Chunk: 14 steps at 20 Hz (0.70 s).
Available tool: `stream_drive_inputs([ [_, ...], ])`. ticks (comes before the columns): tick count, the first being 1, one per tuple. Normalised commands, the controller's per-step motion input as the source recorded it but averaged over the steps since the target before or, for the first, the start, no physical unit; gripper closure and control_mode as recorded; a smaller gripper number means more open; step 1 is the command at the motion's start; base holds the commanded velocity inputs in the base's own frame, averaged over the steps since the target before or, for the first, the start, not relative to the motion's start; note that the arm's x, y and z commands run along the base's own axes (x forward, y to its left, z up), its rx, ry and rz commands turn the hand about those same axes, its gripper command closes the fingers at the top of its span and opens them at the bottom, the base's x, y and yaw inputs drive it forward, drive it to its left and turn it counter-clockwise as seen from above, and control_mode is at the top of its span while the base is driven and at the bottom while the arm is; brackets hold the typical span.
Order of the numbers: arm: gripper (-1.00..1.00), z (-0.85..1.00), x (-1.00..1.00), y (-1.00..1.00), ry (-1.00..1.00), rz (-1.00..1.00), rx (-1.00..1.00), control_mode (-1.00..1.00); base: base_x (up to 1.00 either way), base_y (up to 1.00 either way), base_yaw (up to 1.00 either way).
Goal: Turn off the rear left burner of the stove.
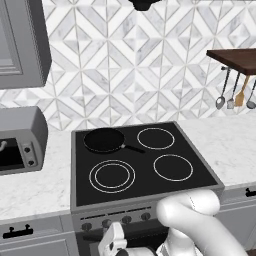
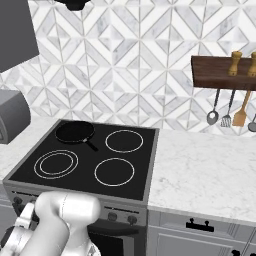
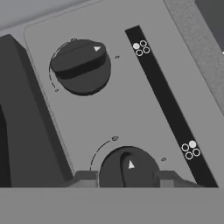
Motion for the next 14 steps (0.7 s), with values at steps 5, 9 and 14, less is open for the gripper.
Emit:
stream_drive_inputs([
  [5, 1.0, 0.41, 0.22, 0.0, 0.07, -0.06, 0.26, -1.0, 0.0, 0.0, 0.0],
  [9, 1.0, 0.46, 0.17, 0.0, 0.06, -0.09, 0.38, -1.0, 0.0, 0.0, 0.0],
  [14, 1.0, 0.44, 0.09, -0.01, 0.03, -0.12, 0.5, -1.0, 0.0, 0.0, 0.0],
])
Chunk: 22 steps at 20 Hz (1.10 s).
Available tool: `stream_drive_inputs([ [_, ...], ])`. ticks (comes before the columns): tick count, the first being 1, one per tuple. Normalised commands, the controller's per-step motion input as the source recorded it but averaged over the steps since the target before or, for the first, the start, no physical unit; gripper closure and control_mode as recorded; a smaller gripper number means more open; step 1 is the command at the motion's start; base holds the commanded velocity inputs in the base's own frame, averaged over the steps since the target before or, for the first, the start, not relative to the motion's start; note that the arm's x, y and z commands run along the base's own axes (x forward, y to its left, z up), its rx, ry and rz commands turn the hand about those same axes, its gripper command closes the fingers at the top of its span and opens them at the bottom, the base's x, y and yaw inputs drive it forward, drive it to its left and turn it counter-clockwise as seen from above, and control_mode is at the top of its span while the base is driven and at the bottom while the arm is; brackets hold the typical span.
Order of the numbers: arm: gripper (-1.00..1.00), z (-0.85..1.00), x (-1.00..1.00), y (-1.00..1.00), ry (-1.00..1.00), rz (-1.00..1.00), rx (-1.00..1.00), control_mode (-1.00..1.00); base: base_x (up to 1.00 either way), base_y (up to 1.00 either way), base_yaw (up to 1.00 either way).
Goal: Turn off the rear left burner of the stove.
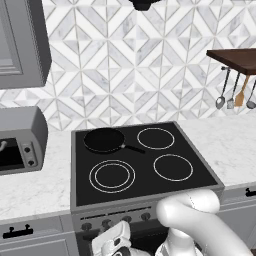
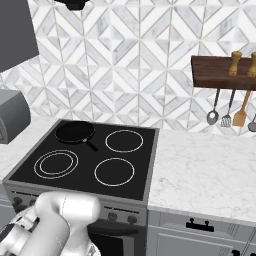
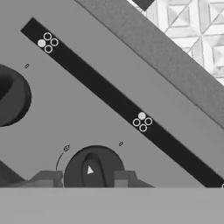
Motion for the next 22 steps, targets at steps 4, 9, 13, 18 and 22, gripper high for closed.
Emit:
stream_drive_inputs([
  [4, 1.0, 0.44, 0.08, 0.0, 0.0, -0.14, 0.58, -1.0, 0.0, 0.0, 0.0],
  [9, 1.0, 0.45, 0.15, -0.05, 0.0, -0.17, 0.6, -1.0, 0.0, 0.0, 0.0],
  [13, 1.0, 0.46, 0.21, -0.13, 0.0, -0.22, 0.63, -1.0, 0.0, 0.0, 0.0],
  [18, 1.0, 0.54, 0.19, -0.3, 0.0, -0.25, 0.57, -1.0, 0.0, 0.0, 0.0],
  [22, 1.0, 0.54, 0.0, -0.83, 0.0, -0.33, 0.48, -1.0, 0.0, 0.0, 0.0],
])
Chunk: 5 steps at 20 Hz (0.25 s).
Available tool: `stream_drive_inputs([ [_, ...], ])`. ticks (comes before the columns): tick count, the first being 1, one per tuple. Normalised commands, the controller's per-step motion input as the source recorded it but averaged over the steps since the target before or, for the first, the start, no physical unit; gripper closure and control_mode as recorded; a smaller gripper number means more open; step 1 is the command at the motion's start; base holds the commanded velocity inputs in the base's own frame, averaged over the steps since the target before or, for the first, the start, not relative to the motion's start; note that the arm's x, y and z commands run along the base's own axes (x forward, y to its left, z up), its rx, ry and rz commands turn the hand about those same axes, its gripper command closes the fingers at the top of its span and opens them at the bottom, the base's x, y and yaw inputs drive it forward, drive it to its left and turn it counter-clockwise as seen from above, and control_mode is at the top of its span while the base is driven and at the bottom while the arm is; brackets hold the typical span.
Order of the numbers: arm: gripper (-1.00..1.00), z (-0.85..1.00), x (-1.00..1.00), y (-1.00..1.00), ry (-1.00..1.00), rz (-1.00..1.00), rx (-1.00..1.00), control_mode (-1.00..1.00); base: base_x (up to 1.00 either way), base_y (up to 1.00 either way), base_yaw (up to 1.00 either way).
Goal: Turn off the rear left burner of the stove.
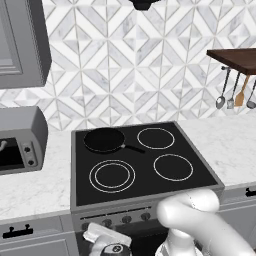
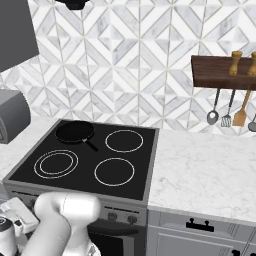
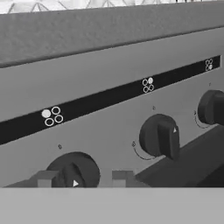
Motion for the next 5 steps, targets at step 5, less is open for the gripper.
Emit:
stream_drive_inputs([
  [5, 1.0, 0.13, -0.13, -0.63, 0.0, -0.2, 0.27, -1.0, 0.0, 0.0, 0.0],
])
